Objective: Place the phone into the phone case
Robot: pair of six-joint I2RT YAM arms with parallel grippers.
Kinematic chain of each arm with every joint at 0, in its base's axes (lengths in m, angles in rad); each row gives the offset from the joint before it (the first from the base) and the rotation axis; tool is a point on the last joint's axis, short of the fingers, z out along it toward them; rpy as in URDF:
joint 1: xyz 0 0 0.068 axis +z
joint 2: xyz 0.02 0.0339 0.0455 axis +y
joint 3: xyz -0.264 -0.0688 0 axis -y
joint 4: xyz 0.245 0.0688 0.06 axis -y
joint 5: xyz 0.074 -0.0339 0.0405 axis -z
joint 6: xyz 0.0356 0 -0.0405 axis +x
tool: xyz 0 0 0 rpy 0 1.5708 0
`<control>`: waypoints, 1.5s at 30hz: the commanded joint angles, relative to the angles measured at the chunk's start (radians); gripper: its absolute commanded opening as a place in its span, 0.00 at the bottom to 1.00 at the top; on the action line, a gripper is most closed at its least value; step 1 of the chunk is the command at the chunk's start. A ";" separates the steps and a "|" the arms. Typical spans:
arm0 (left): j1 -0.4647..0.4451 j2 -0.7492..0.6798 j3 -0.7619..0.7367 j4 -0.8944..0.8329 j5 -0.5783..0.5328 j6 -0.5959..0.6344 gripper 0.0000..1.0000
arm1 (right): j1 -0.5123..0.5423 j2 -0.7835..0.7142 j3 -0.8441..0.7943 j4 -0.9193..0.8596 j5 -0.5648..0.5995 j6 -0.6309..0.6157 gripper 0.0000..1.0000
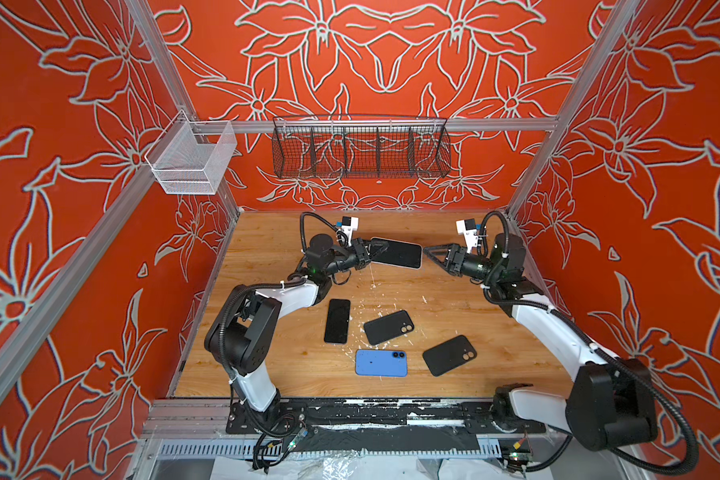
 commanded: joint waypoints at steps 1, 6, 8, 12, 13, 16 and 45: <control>-0.015 -0.037 0.031 0.048 -0.040 0.002 0.00 | 0.005 -0.030 -0.047 0.079 0.025 0.065 0.73; -0.026 -0.022 0.054 0.070 -0.005 -0.006 0.00 | 0.006 -0.026 -0.034 0.052 0.038 0.039 0.72; -0.028 -0.022 0.050 0.084 0.003 -0.016 0.00 | 0.005 -0.013 -0.026 0.057 0.050 0.039 0.72; -0.036 -0.032 0.039 0.083 -0.003 -0.013 0.00 | 0.006 0.050 -0.023 0.174 0.037 0.122 0.67; -0.037 -0.033 0.040 0.079 -0.001 -0.010 0.00 | 0.005 0.068 -0.030 0.236 0.030 0.149 0.65; -0.045 -0.029 0.045 0.085 0.005 -0.015 0.00 | 0.009 0.112 -0.024 0.306 0.024 0.188 0.55; -0.045 -0.097 0.014 0.039 -0.219 0.014 0.00 | 0.016 0.010 -0.068 0.237 0.168 0.170 0.70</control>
